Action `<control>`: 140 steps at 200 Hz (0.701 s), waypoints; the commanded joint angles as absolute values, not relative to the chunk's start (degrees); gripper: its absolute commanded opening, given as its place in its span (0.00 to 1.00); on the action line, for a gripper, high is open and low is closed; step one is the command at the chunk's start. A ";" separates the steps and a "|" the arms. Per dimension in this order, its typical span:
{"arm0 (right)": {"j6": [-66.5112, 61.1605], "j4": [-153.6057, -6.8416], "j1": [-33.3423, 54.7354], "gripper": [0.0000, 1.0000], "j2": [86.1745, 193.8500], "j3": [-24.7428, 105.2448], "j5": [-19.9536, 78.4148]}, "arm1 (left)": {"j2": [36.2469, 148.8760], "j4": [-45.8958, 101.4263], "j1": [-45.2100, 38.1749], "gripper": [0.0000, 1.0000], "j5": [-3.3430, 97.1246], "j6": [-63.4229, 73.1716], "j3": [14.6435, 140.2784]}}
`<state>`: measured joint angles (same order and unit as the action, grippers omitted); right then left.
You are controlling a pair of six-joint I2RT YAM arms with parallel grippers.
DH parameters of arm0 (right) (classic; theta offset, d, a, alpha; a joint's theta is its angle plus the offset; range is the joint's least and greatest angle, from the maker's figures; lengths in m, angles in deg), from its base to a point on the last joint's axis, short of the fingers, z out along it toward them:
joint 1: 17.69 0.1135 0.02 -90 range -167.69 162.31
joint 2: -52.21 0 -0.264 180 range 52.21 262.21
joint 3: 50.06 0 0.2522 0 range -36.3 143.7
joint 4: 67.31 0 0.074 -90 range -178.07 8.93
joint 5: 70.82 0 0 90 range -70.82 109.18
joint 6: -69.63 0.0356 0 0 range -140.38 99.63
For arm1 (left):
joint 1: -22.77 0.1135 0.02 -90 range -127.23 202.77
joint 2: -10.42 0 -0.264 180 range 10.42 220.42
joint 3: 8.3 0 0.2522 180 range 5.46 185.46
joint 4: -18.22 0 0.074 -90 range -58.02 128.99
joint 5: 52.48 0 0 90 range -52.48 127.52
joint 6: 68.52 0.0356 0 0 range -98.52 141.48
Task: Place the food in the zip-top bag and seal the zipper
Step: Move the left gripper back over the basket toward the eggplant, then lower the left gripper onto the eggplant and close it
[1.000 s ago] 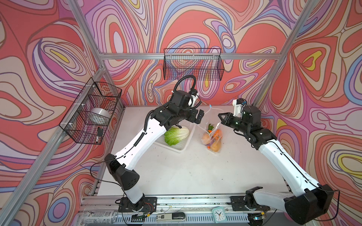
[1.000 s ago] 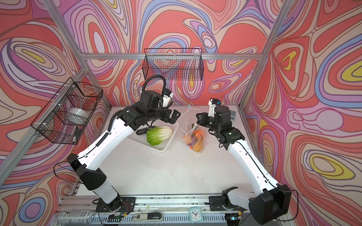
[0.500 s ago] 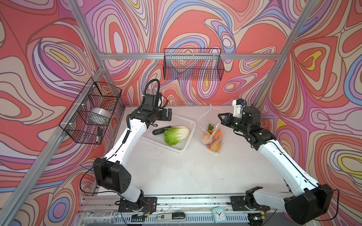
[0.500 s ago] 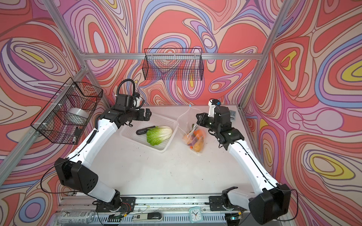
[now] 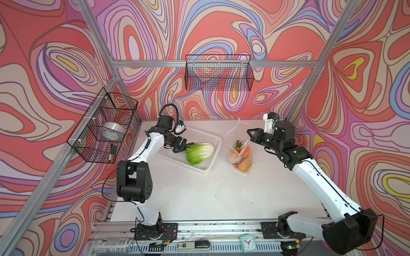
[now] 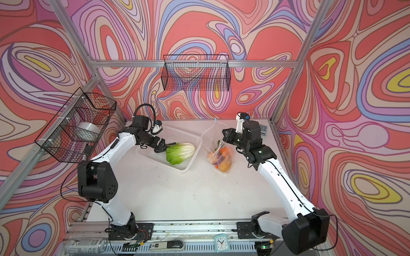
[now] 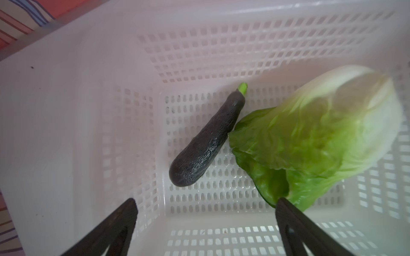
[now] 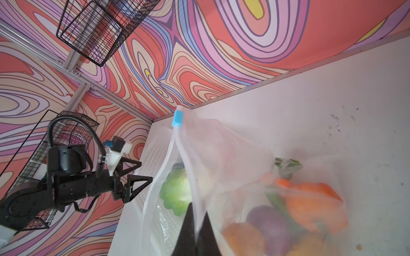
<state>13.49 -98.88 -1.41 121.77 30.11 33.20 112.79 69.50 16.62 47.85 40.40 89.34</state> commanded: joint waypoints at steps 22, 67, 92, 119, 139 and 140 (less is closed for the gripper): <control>12.51 -99.49 -1.25 0.00 120.28 30.03 31.84 | 117.29 71.78 16.97 0.96 48.29 47.18 90.57; 12.21 -99.71 -1.25 0.00 120.89 30.93 32.23 | 122.76 72.77 16.92 0.90 43.89 47.97 93.02; 12.48 -99.62 -1.25 0.00 121.12 30.93 32.27 | 125.98 73.69 16.83 0.89 42.77 47.38 95.78; 12.58 -99.68 -1.25 0.00 121.20 30.85 32.19 | 129.70 75.26 16.25 0.89 41.35 46.99 99.11; 12.41 -99.96 -1.25 0.00 121.29 31.17 32.09 | 131.88 75.75 15.61 0.89 41.30 46.85 100.78; 12.41 -100.01 -1.25 0.00 121.29 31.19 32.05 | 131.97 75.75 15.59 0.89 41.25 46.82 100.85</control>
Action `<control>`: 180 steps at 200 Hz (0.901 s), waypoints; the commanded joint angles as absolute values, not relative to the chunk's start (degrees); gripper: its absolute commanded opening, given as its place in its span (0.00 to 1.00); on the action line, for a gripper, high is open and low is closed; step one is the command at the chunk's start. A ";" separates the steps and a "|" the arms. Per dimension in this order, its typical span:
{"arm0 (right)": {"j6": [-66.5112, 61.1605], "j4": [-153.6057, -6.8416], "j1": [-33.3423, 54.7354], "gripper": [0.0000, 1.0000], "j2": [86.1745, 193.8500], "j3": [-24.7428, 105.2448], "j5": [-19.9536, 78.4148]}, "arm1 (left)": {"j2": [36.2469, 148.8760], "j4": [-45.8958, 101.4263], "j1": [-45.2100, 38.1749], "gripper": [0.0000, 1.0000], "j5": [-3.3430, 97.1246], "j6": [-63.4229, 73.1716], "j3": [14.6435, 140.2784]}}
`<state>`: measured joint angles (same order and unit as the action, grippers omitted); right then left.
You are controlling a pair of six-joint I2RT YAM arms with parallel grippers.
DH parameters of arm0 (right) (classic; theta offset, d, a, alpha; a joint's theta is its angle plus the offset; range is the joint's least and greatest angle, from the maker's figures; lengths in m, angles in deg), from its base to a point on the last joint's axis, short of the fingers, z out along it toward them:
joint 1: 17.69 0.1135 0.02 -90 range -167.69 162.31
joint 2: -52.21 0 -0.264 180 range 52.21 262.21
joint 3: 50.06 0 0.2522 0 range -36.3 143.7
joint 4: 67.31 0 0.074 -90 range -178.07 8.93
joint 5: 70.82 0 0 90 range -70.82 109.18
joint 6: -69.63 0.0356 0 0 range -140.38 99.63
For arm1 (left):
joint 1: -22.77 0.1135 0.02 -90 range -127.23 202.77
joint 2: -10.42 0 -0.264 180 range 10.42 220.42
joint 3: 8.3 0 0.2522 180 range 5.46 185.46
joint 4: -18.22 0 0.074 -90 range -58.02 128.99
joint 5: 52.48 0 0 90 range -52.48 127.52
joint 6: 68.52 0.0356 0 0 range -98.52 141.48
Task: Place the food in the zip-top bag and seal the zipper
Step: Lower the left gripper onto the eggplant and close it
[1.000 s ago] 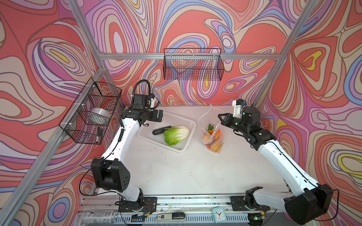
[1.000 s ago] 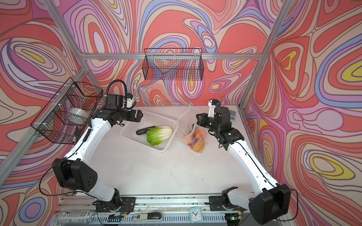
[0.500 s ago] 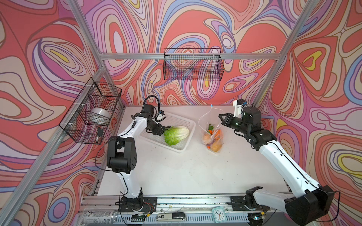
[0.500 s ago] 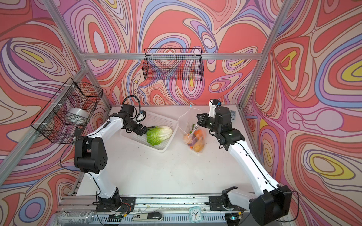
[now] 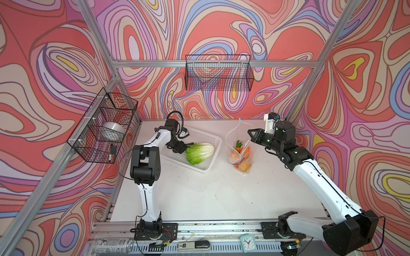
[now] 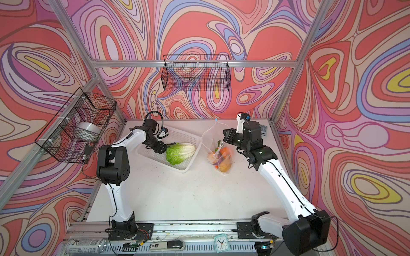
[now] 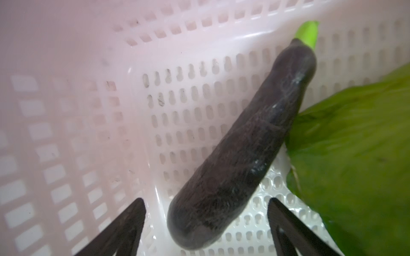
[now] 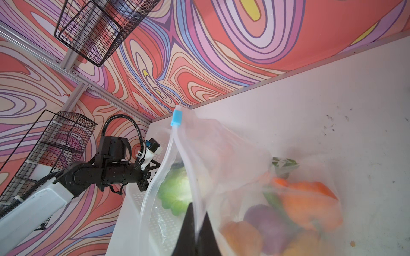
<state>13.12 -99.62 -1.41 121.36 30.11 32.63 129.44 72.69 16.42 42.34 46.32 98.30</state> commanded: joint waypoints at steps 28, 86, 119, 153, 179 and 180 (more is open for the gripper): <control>12.08 -100.63 -1.25 0.00 121.25 31.64 31.75 | 134.31 76.20 14.77 0.89 40.11 46.89 102.73; 12.41 -100.72 -1.25 0.00 121.12 31.55 31.56 | 135.43 77.79 14.05 0.62 41.78 46.19 104.23; 12.58 -100.50 -1.25 0.00 121.19 31.64 31.76 | 134.62 78.37 13.59 0.49 41.72 46.32 104.04; 12.67 -100.50 -1.25 0.00 121.01 31.42 31.89 | 133.08 78.67 12.69 0.40 41.33 46.57 103.40; 12.67 -100.43 -1.25 0.00 120.79 31.37 31.85 | 131.91 78.80 12.16 0.31 41.13 46.67 102.99; 12.67 -100.46 -1.25 0.00 120.78 31.33 31.84 | 131.90 78.77 12.15 0.30 41.13 46.64 102.96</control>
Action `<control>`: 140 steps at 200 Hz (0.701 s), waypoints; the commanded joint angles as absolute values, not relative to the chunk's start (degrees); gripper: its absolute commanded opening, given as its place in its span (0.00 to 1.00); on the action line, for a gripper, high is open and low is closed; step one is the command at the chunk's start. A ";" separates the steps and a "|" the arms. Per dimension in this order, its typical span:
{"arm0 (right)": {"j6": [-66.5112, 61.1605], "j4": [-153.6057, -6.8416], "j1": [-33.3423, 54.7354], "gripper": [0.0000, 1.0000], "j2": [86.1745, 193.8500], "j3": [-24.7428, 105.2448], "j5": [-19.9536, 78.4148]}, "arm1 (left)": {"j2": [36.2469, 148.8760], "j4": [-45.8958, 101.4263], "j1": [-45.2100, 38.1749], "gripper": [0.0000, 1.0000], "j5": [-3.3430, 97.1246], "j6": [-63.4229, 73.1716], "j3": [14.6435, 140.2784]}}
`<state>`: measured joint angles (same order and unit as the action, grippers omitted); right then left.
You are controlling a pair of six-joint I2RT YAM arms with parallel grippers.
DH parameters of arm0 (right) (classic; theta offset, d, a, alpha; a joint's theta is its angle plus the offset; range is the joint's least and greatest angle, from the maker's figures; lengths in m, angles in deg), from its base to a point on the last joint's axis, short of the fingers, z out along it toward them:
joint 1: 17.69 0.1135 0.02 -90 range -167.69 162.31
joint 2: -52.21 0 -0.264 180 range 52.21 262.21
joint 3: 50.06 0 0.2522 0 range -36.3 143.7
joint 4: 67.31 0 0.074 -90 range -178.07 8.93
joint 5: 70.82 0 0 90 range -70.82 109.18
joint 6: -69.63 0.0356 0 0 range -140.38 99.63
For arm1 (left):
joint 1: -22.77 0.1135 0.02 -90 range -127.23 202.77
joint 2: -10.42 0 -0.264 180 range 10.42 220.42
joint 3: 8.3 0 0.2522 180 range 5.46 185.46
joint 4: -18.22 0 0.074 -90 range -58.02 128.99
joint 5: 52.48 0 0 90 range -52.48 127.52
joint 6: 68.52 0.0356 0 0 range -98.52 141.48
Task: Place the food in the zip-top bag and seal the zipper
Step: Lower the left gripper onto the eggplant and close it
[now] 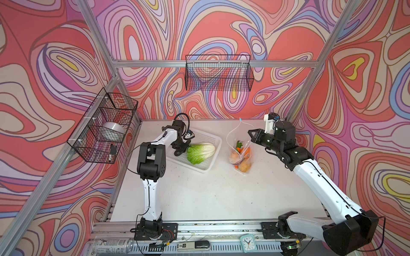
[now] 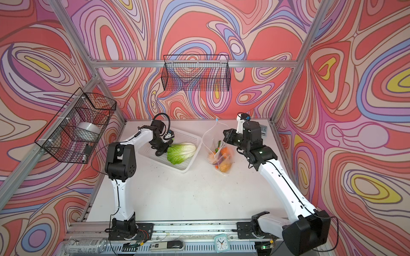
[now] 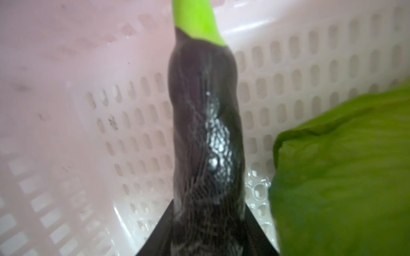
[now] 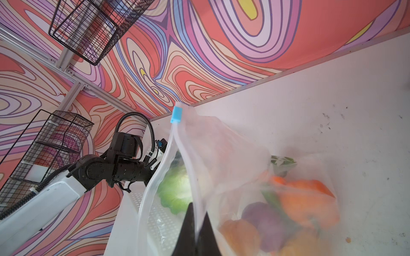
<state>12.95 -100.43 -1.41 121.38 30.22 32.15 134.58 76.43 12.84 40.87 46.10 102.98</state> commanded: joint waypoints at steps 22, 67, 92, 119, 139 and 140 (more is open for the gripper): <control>12.63 -100.50 -1.25 0.00 120.58 31.29 31.79 | 131.06 78.83 12.06 0.28 41.16 46.02 102.93; 12.67 -100.50 -1.25 0.00 120.39 31.20 31.76 | 127.80 79.34 12.14 0.24 42.13 44.52 103.21; 12.76 -100.32 -1.25 0.00 120.41 31.22 31.83 | 124.85 79.29 12.16 0.24 42.25 43.60 103.21; 12.90 -100.06 -1.25 0.00 120.50 31.29 32.09 | 121.86 78.75 12.25 0.24 42.44 42.77 103.20; 13.02 -99.88 -1.25 0.00 120.48 31.29 32.10 | 119.90 78.74 12.32 0.24 42.57 41.48 104.21; 13.02 -99.88 -1.25 0.00 120.49 31.29 32.10 | 119.83 78.74 12.31 0.24 42.68 41.37 104.18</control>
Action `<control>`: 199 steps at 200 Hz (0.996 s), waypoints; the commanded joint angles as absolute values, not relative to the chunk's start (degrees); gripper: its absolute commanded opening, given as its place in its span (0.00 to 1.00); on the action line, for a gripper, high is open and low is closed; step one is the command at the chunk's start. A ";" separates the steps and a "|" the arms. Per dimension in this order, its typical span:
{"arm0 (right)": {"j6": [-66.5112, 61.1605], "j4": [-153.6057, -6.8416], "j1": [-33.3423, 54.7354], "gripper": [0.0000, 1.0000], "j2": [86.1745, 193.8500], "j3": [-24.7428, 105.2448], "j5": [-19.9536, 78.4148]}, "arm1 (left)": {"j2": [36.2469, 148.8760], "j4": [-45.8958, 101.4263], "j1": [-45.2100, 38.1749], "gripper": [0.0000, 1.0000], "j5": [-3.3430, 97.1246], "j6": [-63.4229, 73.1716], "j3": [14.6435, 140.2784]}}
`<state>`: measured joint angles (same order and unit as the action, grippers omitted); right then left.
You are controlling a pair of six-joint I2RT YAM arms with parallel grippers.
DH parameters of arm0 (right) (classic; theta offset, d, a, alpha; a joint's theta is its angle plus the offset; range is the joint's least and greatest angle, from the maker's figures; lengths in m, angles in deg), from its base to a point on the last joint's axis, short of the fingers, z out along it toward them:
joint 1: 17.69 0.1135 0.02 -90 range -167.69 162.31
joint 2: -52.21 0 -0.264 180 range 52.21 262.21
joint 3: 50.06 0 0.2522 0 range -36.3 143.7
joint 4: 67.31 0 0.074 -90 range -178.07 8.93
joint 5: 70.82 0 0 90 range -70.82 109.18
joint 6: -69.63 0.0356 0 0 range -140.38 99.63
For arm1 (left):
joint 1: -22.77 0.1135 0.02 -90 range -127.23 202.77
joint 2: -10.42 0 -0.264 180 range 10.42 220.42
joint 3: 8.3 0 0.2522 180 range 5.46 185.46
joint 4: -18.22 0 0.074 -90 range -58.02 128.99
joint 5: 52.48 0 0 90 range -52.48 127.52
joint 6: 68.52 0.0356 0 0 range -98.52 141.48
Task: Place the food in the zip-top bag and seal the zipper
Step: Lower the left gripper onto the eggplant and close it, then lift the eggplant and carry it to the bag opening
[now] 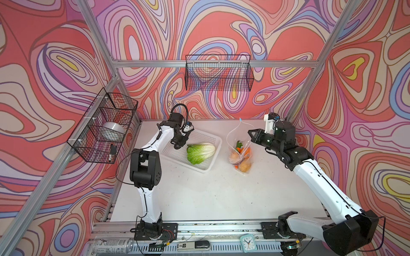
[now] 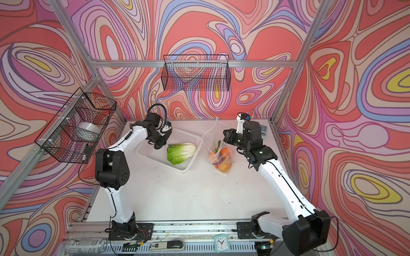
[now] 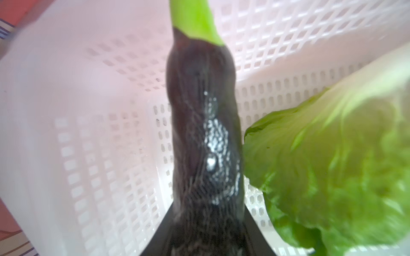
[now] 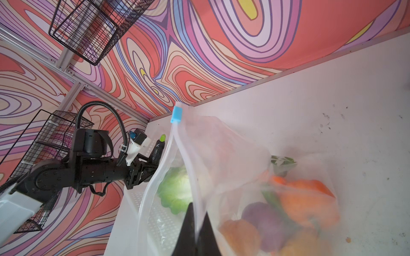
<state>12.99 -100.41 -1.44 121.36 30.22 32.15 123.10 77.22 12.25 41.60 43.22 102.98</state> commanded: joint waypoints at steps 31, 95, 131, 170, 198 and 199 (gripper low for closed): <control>13.35 -99.54 -1.25 0.00 120.59 31.20 32.27 | 115.35 77.75 12.17 0.25 50.09 37.21 105.04; 14.41 -97.98 -1.25 0.00 121.42 30.87 33.29 | 103.18 66.97 5.15 0.26 61.20 25.17 99.89; 15.22 -96.64 -1.25 0.00 121.38 29.89 33.35 | 98.17 52.99 -2.55 0.25 62.96 16.19 93.93; 15.45 -96.12 -1.25 0.00 121.21 29.27 33.43 | 98.00 37.95 -13.48 0.25 57.35 11.69 92.90; 15.91 -95.49 -1.25 0.00 120.27 28.26 33.18 | 100.91 27.00 -18.65 0.26 55.79 7.71 92.41; 15.92 -95.49 -1.25 0.00 120.25 28.24 33.17 | 101.06 26.68 -18.77 0.26 55.71 7.56 92.44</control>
